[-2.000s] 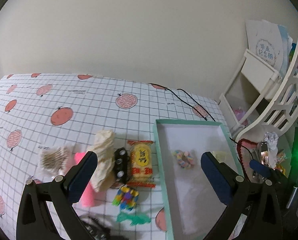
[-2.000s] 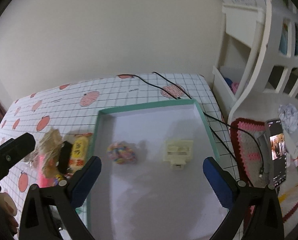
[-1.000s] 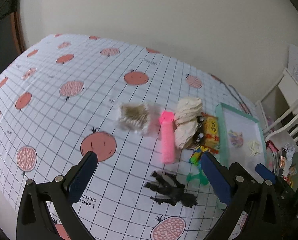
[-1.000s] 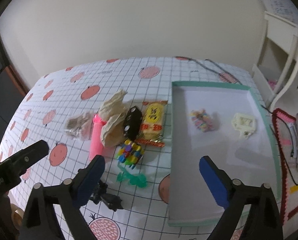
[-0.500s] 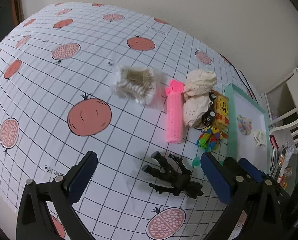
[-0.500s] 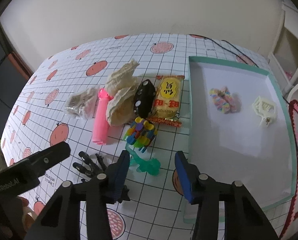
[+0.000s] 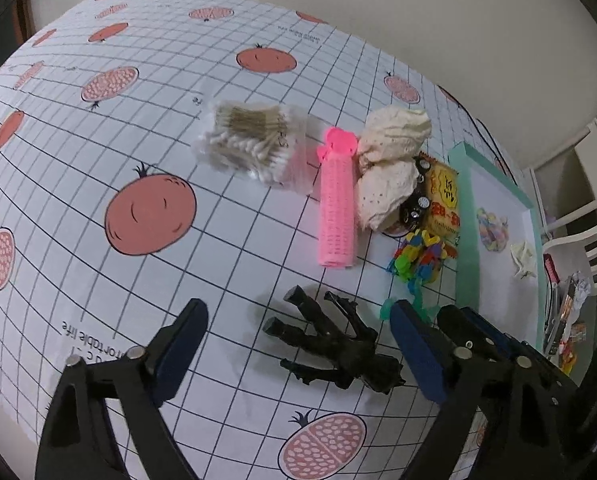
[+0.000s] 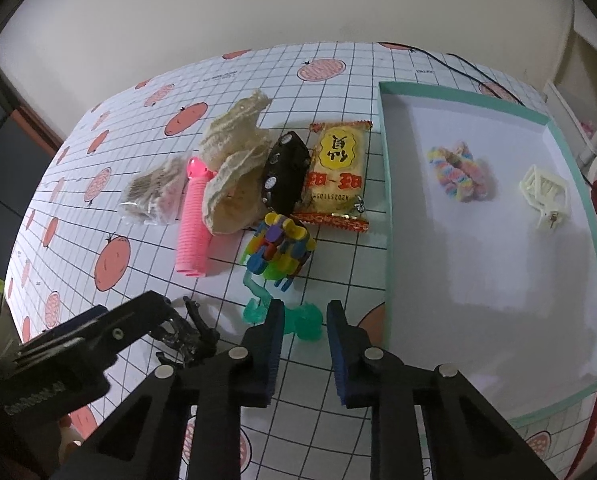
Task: Organize objects
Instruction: 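Move the left tool to the black claw toy while the right tool reaches the green toy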
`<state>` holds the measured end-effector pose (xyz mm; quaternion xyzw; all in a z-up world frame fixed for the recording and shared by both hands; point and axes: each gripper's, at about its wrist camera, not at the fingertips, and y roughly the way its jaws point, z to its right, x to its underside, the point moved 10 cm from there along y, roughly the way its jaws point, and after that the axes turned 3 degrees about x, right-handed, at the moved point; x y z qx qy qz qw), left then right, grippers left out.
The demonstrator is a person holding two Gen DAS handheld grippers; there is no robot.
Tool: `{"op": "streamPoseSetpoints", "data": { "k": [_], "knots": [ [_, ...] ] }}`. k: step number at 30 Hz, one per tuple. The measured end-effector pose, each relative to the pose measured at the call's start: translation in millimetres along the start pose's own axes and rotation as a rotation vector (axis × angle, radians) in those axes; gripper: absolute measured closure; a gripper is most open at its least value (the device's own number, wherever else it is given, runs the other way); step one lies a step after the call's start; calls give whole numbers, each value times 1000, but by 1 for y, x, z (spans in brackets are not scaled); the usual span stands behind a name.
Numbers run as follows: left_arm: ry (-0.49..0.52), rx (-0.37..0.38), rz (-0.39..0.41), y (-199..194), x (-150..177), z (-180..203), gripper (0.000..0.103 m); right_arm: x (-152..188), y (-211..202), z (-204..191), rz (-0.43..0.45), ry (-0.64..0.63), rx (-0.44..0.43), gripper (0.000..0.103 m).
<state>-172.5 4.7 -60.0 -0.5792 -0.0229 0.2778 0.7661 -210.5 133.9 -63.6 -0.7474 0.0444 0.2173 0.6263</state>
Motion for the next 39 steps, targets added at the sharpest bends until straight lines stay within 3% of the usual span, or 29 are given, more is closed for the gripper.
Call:
{"op": "streamPoseSetpoints", "data": {
  "k": [5, 25, 30, 39],
  "knots": [
    [-11, 4, -20, 7, 2, 0, 18, 2, 5, 1, -14, 8, -9, 85],
    [-46, 5, -40, 21, 0, -9, 66, 2, 9, 3, -23, 35, -28, 87],
    [-60, 15, -36, 20, 1, -9, 67, 2, 9, 5, -20, 35, -23, 92],
    [-71, 44, -26, 15, -3, -9, 73, 1, 9, 4, -16, 39, -28, 93]
  ]
}}
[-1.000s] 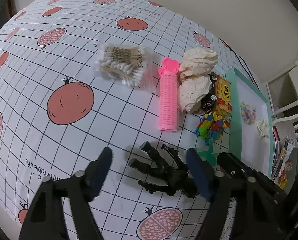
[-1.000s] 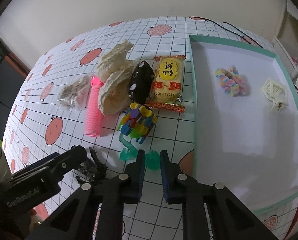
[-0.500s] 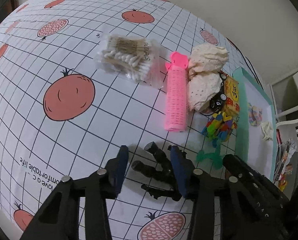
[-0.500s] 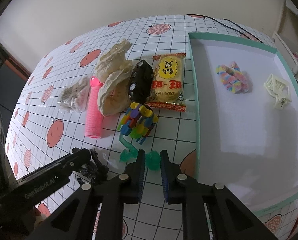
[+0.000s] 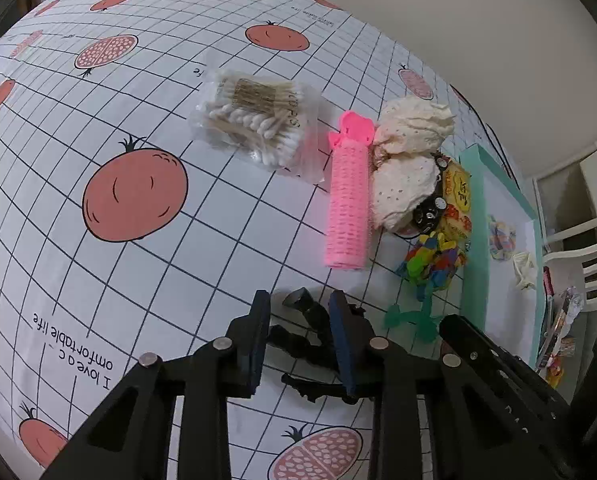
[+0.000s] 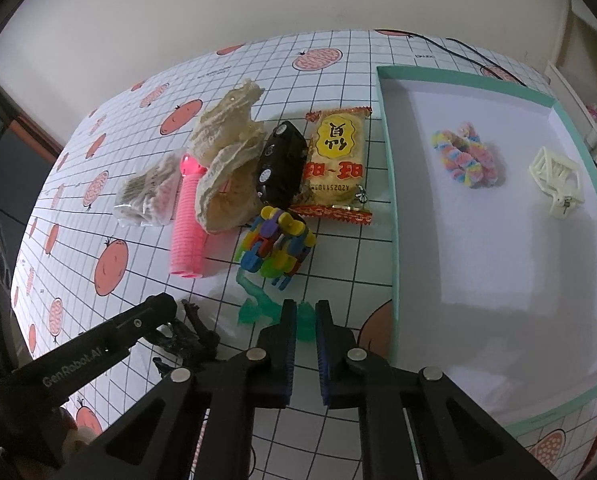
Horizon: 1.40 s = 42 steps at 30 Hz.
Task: Organize objects
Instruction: 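Move the left tool to the black claw toy while the right tool reaches the green toy, then grasp and lift the black claw toy with the left tool while the right tool grasps the green toy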
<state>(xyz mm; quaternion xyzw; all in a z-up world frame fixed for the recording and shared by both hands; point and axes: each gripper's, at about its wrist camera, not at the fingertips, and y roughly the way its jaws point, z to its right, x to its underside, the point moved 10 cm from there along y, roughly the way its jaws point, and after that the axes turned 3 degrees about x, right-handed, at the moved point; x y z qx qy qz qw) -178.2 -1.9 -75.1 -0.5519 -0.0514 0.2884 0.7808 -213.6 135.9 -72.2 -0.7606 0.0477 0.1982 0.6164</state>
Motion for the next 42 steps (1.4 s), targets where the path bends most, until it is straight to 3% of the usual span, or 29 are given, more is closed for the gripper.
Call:
{"op": "streamPoseSetpoints", "data": {
  "k": [2, 6, 25, 29, 31, 42],
  "knots": [
    [4, 5, 6, -2, -1, 2, 77, -1, -1, 0, 7, 0, -1, 93],
    [21, 11, 26, -9, -5, 6, 96, -3, -4, 0, 18, 8, -9, 93],
    [37, 23, 8, -18, 6, 1, 99, -5, -9, 0, 37, 0, -12, 93],
    [35, 15, 18, -21, 6, 1, 79, -5, -11, 1, 41, -3, -12, 93],
    [31, 7, 21, -23, 7, 1, 61, -6, -12, 1, 45, -2, -13, 93],
    [-14, 28, -21, -23, 28, 23, 32, -20, -38, 4, 133, 10, -36, 93]
  ]
}}
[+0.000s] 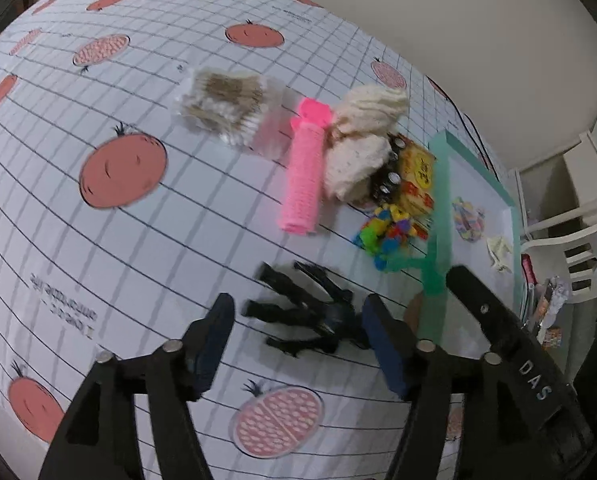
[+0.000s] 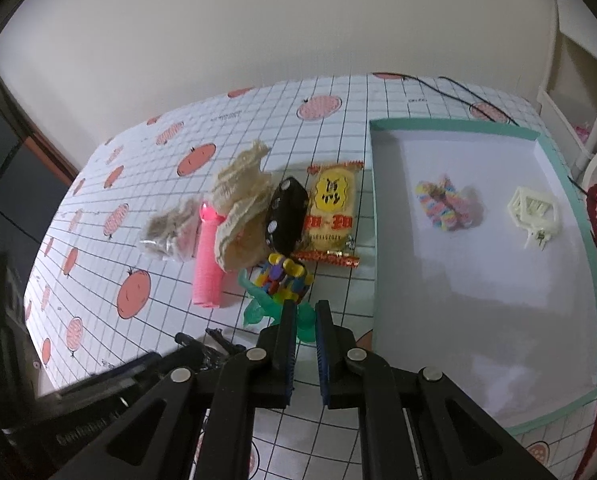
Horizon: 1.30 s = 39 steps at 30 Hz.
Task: Organize objects
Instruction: 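Grasp and lift the black claw toy with the left tool while the right tool grasps the green toy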
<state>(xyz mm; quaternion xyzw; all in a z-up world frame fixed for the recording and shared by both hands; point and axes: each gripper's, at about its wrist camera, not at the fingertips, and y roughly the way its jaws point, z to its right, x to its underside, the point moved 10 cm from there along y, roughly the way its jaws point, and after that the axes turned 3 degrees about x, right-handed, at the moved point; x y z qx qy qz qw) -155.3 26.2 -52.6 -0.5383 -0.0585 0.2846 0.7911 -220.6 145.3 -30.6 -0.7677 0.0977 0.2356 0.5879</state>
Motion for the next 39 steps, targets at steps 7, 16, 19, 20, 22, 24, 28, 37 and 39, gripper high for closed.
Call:
{"op": "streamPoseSetpoints", "data": {
  "k": [7, 16, 19, 20, 22, 24, 28, 37, 39],
  "knots": [
    [-60, -27, 10, 15, 10, 8, 30, -8, -13, 8, 50, 9, 1, 93],
    [-43, -102, 26, 38, 17, 21, 30, -8, -17, 17, 65, 16, -4, 93],
    [17, -148, 36, 44, 18, 29, 29, -8, -18, 21, 68, 22, -4, 93],
    [38, -166, 41, 46, 19, 32, 29, -8, -19, 22, 68, 26, -3, 93],
    [74, -198, 53, 48, 19, 36, 28, -8, -19, 26, 68, 35, -2, 93],
    [102, -224, 63, 51, 17, 38, 28, -8, -19, 29, 68, 44, 0, 93],
    [145, -252, 62, 48, 27, 37, 28, -7, -18, 35, 64, 55, 7, 93],
    [113, -217, 61, 43, 24, 31, 37, -6, -21, 42, 74, 71, 9, 93],
    [103, -202, 57, 42, 22, 29, 37, -7, -23, 43, 79, 75, 6, 93]
  ]
}}
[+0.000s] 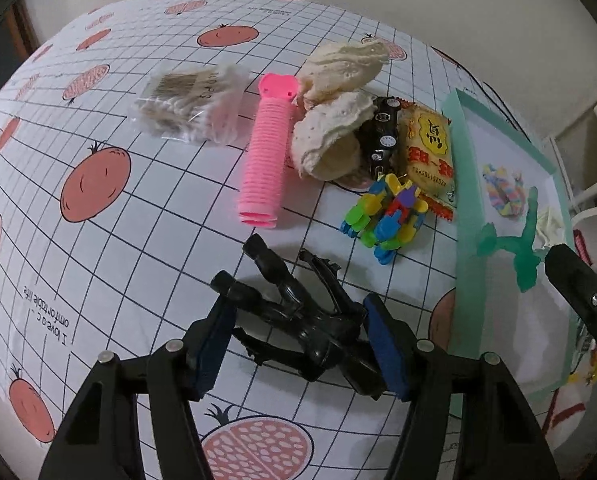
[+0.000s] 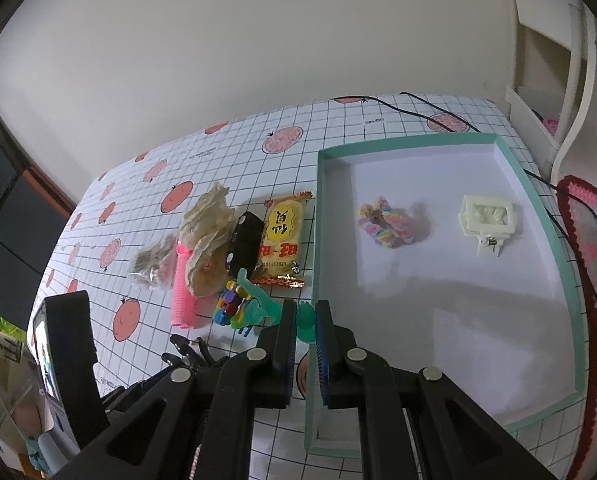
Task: Organize objects
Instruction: 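Grasp and lift the black claw toy with the left tool while the right tool grasps the green toy, then carry the claw toy with the left tool while the right tool carries the green toy over the tray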
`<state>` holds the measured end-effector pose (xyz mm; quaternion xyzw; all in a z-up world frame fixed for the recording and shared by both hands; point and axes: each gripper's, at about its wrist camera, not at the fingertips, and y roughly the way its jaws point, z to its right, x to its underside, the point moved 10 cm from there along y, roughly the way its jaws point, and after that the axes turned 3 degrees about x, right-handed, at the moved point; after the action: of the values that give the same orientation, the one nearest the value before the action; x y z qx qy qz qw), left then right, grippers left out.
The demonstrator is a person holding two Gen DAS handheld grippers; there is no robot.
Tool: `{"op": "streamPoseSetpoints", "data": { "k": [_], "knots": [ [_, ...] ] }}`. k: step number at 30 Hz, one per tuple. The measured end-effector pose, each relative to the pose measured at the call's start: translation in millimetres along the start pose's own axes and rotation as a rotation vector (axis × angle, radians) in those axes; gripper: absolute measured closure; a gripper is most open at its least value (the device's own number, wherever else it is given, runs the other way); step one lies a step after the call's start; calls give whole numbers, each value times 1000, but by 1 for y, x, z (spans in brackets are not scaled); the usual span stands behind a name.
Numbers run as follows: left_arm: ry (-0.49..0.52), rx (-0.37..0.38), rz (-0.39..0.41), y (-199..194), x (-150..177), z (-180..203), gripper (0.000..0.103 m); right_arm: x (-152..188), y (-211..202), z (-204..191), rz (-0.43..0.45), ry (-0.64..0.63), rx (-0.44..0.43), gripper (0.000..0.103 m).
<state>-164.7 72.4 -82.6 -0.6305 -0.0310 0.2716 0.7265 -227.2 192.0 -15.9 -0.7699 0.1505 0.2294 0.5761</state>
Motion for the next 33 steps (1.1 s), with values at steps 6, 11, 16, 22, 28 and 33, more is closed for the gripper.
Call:
{"op": "streamPoseSetpoints", "data": {
  "k": [6, 11, 16, 22, 28, 33],
  "knots": [
    [-30, 30, 15, -8, -5, -3, 37, -8, -9, 0, 39, 8, -10, 93],
    [12, 42, 102, -36, -15, 7, 37, -19, -26, 0, 99, 25, -34, 93],
    [69, 95, 185, -58, -31, 36, 37, -27, -39, 13, 143, 44, -28, 93],
    [165, 164, 263, -75, -48, 68, 37, -30, -46, 49, 164, 86, 16, 93],
    [282, 226, 314, -84, -47, 109, 37, -23, -44, 96, 150, 159, 76, 93],
    [339, 259, 334, -83, -49, 134, 37, -19, -43, 130, 151, 199, 128, 93]
  ]
}}
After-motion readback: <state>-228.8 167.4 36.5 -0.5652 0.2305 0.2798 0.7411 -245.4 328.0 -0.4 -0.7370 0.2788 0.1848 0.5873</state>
